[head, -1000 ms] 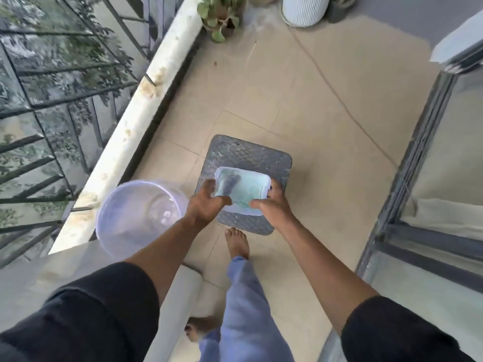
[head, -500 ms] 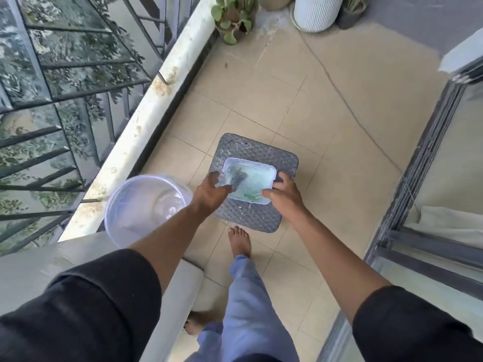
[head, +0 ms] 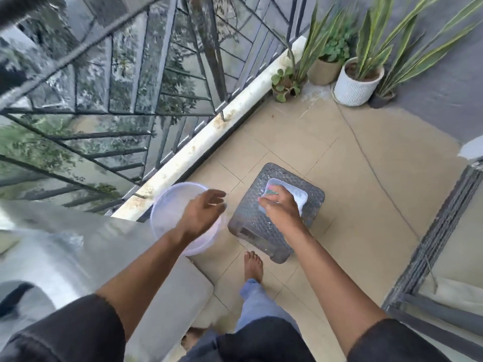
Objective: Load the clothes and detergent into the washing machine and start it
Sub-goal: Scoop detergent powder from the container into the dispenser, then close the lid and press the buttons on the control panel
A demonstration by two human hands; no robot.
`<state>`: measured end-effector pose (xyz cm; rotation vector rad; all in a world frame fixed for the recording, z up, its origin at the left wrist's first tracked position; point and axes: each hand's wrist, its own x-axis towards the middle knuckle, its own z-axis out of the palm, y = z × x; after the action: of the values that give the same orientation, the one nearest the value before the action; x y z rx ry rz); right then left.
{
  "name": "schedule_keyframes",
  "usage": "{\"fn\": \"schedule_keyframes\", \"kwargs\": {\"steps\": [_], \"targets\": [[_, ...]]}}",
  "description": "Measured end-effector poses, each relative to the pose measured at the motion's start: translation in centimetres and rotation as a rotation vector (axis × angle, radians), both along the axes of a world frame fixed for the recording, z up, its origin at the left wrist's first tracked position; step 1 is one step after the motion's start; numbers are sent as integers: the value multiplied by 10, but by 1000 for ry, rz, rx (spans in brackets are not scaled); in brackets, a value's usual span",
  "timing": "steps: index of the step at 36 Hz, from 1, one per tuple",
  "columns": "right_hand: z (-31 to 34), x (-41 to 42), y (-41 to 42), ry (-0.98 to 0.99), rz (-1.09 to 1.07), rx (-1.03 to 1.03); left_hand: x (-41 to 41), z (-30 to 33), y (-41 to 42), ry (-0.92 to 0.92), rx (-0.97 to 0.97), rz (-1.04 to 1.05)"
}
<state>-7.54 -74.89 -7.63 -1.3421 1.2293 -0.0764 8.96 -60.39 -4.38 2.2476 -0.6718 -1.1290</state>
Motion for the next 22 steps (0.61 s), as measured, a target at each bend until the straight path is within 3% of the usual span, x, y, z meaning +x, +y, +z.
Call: {"fn": "schedule_keyframes", "kwargs": {"steps": [14,18,22], "targets": [[87,101,152,-197,378,-88,23,94,195,-31,-251,392],[109,125,209,-261,494,-75,27,100,254,-55,-305,568],[122,143,261,-290,594,-39,22,100,308,36,-382,734]]}}
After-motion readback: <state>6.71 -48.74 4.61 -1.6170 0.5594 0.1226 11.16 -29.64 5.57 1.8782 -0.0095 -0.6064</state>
